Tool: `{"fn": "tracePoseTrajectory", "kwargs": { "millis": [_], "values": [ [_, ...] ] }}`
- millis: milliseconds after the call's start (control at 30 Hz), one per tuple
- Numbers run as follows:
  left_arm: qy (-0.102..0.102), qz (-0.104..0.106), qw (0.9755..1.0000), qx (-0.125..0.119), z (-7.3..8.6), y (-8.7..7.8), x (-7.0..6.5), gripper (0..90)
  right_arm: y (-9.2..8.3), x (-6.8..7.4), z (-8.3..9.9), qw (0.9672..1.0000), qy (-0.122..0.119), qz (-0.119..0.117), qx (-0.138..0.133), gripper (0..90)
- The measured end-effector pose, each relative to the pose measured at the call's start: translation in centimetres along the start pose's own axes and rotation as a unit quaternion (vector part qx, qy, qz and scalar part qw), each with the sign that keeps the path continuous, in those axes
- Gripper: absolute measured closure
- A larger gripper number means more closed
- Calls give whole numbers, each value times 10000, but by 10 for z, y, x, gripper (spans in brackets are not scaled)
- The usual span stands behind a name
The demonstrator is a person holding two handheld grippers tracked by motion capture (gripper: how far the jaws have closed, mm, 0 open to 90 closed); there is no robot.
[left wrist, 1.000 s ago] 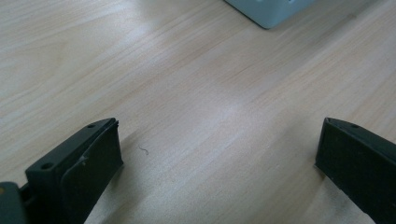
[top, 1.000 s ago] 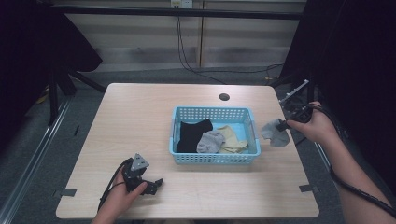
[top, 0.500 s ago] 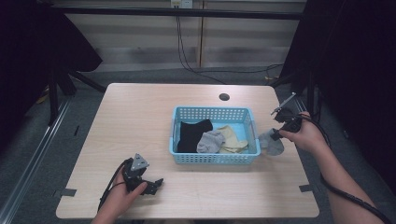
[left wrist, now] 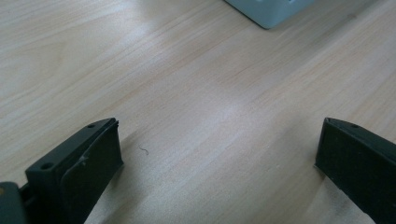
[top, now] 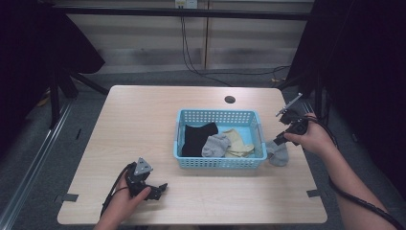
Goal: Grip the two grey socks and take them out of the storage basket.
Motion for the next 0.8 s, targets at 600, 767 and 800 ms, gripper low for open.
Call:
{"fn": "tracePoseTrajectory", "kwargs": {
  "millis": [600,767,800],
  "values": [
    [-16,6,10000,2,0,0,0,0,-6,40,-57,9991,-271,-107,-323,522],
    [-2,2,10000,3,0,0,0,0,13,59,-75,9983,-353,-297,-350,453],
    [-18,6,10000,-1,0,0,0,0,15,63,-78,9982,-357,-323,-354,444]
  ]
}}
Point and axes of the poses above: each handheld gripper's, and its own axes: y roughly forward along the jaws, z roughly out of its underside, x roughly to its left, the point moved 5 cm from there along y, roughly forward along the jaws, and after that the axes turned 6 degrees about -x, right-handed, at the moved point
